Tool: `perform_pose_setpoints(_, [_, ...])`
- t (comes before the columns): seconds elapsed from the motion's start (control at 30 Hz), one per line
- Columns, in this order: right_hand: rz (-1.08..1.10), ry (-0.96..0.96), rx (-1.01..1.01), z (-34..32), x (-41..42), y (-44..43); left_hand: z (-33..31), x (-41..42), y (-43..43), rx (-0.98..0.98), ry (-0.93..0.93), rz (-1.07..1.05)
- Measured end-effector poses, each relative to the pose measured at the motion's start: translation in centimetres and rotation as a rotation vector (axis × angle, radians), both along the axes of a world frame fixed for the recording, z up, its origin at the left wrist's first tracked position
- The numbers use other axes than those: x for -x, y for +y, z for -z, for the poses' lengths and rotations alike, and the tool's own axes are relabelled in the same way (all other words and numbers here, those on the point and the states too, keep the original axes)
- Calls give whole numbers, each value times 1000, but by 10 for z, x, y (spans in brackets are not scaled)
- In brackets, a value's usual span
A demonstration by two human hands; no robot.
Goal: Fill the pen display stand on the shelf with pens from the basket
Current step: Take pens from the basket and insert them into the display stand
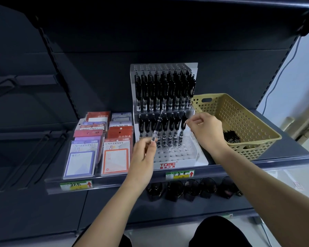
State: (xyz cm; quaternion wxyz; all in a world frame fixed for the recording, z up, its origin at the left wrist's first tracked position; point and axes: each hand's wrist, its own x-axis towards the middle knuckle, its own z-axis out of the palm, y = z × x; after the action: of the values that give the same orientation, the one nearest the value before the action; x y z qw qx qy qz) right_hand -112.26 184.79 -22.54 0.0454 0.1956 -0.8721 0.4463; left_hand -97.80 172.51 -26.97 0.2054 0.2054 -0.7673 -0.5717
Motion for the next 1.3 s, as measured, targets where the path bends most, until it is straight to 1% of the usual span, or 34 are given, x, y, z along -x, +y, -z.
perform_pose_setpoints(0.03, [-18,-11,42,-4,-5,2,0,1,1,13,-1,7])
perform_pose_setpoints(0.1, [-126,-82,104,-12,-18,4,-1,3,5,32,8,21])
perform_pose_setpoints(0.17, [-252,-187,120,-17,-31,3,-1,6,9,25,42,29])
perform_pose_setpoints(0.23, [-329,-239,127,-18,-37,0,-2,8,14,24,66,50])
perform_pose_setpoints(0.4, [-405,-377,223,-17,-40,0,-1,9,20,73,43,108])
perform_pose_setpoints(0.53, [-417,-410,260,-20,-36,7,-3,14,19,79,16,104])
perform_pose_setpoints(0.63, [-345,-359,280,-30,-28,14,-4,18,15,96,19,106])
perform_pose_setpoints(0.77, [-153,-158,280,-44,-7,22,-3,17,7,115,59,55])
perform_pose_setpoints(0.93, [-32,21,176,-40,9,20,6,9,-2,185,41,20])
perform_pose_setpoints(1.1, [-24,60,78,-20,16,13,10,4,-9,205,37,-5])
perform_pose_setpoints(1.3, [-4,114,42,-17,19,6,9,1,-12,224,20,2])
